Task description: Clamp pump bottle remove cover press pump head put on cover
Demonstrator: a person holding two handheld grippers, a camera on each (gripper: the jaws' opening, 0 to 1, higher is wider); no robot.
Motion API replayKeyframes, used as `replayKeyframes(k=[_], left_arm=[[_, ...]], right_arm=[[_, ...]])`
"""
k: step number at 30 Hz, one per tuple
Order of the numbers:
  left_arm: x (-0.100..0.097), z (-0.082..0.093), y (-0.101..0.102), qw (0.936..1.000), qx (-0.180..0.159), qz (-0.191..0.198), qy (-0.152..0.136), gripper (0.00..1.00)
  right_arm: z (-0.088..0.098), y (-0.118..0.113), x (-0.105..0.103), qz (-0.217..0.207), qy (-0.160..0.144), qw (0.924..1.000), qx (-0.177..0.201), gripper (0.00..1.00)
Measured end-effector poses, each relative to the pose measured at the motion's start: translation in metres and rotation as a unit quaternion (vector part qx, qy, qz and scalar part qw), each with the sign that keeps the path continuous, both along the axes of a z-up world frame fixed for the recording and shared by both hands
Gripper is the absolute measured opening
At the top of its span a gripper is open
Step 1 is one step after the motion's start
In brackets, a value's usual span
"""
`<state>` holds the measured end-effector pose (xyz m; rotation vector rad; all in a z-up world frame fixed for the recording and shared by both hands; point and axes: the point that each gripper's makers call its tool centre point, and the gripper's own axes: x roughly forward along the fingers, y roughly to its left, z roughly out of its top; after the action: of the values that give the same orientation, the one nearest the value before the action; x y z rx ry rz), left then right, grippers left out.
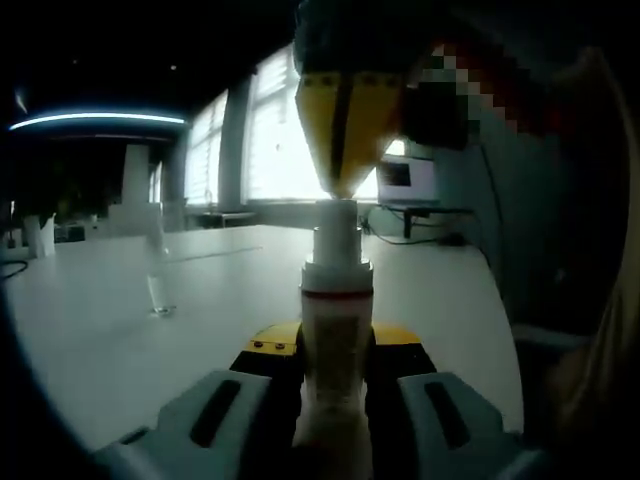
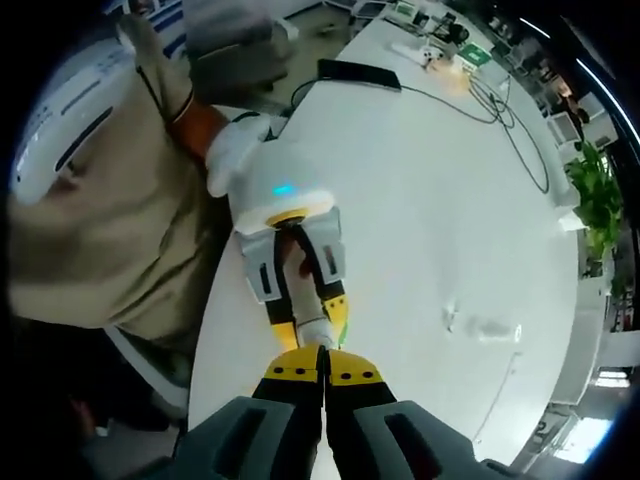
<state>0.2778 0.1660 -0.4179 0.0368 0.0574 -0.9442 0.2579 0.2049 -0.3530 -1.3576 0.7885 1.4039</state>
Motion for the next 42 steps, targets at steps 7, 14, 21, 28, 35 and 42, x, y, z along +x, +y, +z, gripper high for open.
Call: replayKeyframes(k=[7, 14, 21, 28, 35, 42], left_arm=[[0.002, 0.000, 0.000, 1.0000, 0.000, -0.001, 0.001, 0.14], [0.002, 0.000, 0.000, 1.0000, 0.000, -0.001, 0.001, 0.14], [0.003, 0.000, -0.001, 1.0000, -0.001, -0.002, 0.001, 0.14], [0.004, 0.000, -0.001, 1.0000, -0.001, -0.002, 0.001, 0.14], [0.007, -0.001, 0.002, 1.0000, -0.001, -0.002, 0.001, 0.14], [0.014, -0.003, 0.007, 1.0000, -0.001, -0.002, 0.002, 0.14]], right_arm=[[-0.003, -0.001, 0.000, -0.009, 0.012, 0.9999, -0.001, 0.00], [-0.007, 0.000, 0.001, -0.015, 0.009, 0.9997, -0.017, 0.00], [-0.008, -0.001, 0.001, -0.020, 0.019, 0.9995, -0.017, 0.00], [-0.008, -0.001, 0.000, -0.017, 0.012, 0.9996, -0.018, 0.00], [-0.007, -0.002, 0.001, -0.021, 0.012, 0.9996, -0.012, 0.00], [-0.004, -0.002, 0.001, -0.024, 0.020, 0.9995, 0.007, 0.00]])
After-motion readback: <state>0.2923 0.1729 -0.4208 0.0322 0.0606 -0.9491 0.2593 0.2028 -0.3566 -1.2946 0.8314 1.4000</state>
